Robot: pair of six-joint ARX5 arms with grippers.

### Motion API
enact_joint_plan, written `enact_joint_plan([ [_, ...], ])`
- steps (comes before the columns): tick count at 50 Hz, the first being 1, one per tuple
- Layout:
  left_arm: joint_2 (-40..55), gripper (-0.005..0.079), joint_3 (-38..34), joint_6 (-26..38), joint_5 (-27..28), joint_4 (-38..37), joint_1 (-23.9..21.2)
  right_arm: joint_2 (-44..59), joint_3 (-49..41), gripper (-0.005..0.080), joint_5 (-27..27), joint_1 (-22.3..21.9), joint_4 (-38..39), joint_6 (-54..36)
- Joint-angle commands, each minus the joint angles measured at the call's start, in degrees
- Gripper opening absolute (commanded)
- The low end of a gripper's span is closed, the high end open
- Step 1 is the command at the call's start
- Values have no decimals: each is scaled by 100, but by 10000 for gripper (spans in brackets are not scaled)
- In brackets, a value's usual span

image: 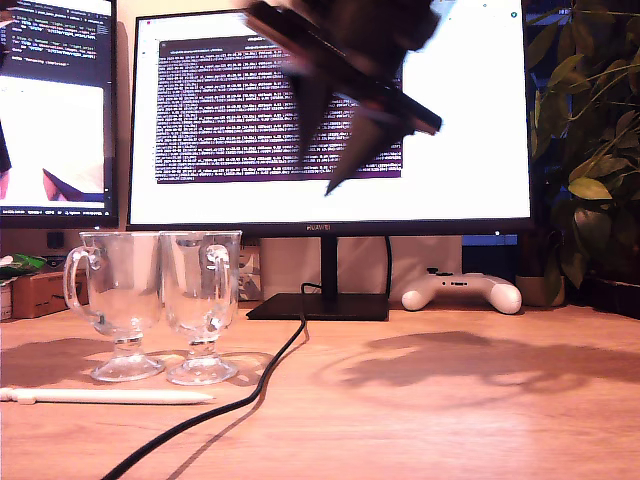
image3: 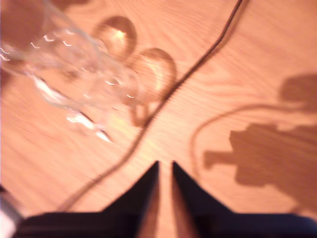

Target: Pick the small glass cups in front of you with each of your hands, and place them behind the white pen

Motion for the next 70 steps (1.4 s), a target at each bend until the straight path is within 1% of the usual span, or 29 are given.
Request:
enact_joint_plan([
  [1, -48, -20, -166, 122, 236, 173, 4, 31, -11, -10, 188, -44, 2, -120],
  [5, -48, -20, -363, 39, 358, 492, 92, 24, -114, -10, 581, -210, 24, -22],
  [8, -52, -20, -564, -61, 378, 870, 160, 13, -273, -10, 710, -433, 83, 85],
  [14, -59, -20, -868, -122, 372, 1244, 256, -127, -761, -10, 721, -1012, 389, 101],
  [19, -131, -20, -1097, -63, 365, 1587, 356, -413, -1338, -10, 719, -1423, 953, 98],
  [24, -391, -20, -1357, -326, 334, 2208, 442, -874, -1993, -10, 719, -1749, 1633, 87],
  [31, -776, -19, -1718, -387, 258, 2986, 516, -1609, -2927, -10, 719, -2100, 2549, 46],
  [36, -951, -20, -2020, -511, 177, 3442, 549, -2076, -3530, -10, 715, -2382, 2933, -140],
  [44, -1121, -19, -2562, -647, 39, 3954, 564, -2623, -4354, -10, 702, -2809, 3595, -295],
  [45, -1134, -20, -2625, -761, 39, 4024, 564, -2677, -4465, -10, 699, -2885, 3694, -339],
  [50, -1143, -20, -2944, -828, 20, 4404, 564, -2830, -4935, -10, 638, -3204, 4249, -341],
  [54, -1147, -19, -3150, -833, 15, 4673, 564, -2841, -5237, -10, 435, -3486, 4610, -356],
  [59, -1150, -20, -3386, -824, -28, 4933, 566, -2841, -5545, -9, 131, -3788, 4854, -378],
  [64, -1187, -19, -3659, -826, -35, 5224, 573, -2865, -5880, -10, 46, -3958, 5169, -398],
  [70, -1300, -19, -3987, -822, -13, 5473, 573, -2964, -6332, -10, -37, -3989, 5556, -531],
])
